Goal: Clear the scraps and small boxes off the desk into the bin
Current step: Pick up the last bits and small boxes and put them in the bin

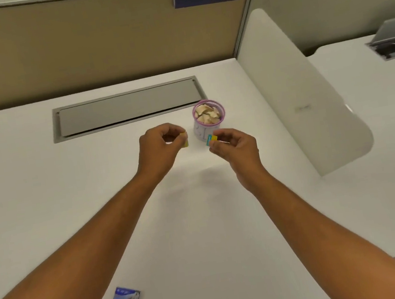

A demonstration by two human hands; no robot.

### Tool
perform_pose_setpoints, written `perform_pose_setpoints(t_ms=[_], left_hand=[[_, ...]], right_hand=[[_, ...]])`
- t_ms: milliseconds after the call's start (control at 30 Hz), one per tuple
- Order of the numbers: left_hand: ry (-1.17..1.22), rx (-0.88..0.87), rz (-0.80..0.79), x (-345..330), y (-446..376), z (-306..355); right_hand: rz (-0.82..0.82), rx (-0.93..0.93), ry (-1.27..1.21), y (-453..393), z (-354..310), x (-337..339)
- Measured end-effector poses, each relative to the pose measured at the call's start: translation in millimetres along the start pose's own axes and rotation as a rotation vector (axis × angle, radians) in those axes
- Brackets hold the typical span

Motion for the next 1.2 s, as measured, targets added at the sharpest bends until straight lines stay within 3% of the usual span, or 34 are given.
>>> perform_pose_setpoints(t_ms=[200,333,567,700,867,1033,1200], left_hand=[[-0.216,-0.175,0.069,-48.6,-55.4,26.6],[-0.399,-0.198,0.089,-69.1,-81.5,29.0],[-0.653,-0.165,-0.011,-80.5,-96.3,24.3],[-0.55,-0.188,-0.062,-78.2,-94.1,16.1],[-0.442,-0.283,0.043,-54.3,-88.3,6.2],[-0.378,-0.323,0.155,-19.2,-60.5,-14.8],[-0.323,-0.269,0.117,10.4,-8.0,-47.9]], right_hand=[[0.03,0.055,-0.042,-22.6,-6.2,16.8],[0.08,0.086,0.005,-25.5,1.0,26.6],[0.07,0.282,0.314,-45.3,-7.5,32.2],[-0.026,0.413,0.531,-70.3,-15.0,19.9],[-0.132,0.553,0.827,-98.4,-11.3,6.1],[-0.159,0.6,0.988,-105.9,-11.3,1.8],[-0.147,0.723,1.254,-102.7,-12.8,-1.5]])
Point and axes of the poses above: each hand's wrist, its own y-axis away from the middle knuckle, its own x-axis out of the back of the hand, z = x × y, the point moved 1 cm from there along -y, towards the middle knuckle, and after that the axes turned 4 degrees about x, right-handed, at the moved point
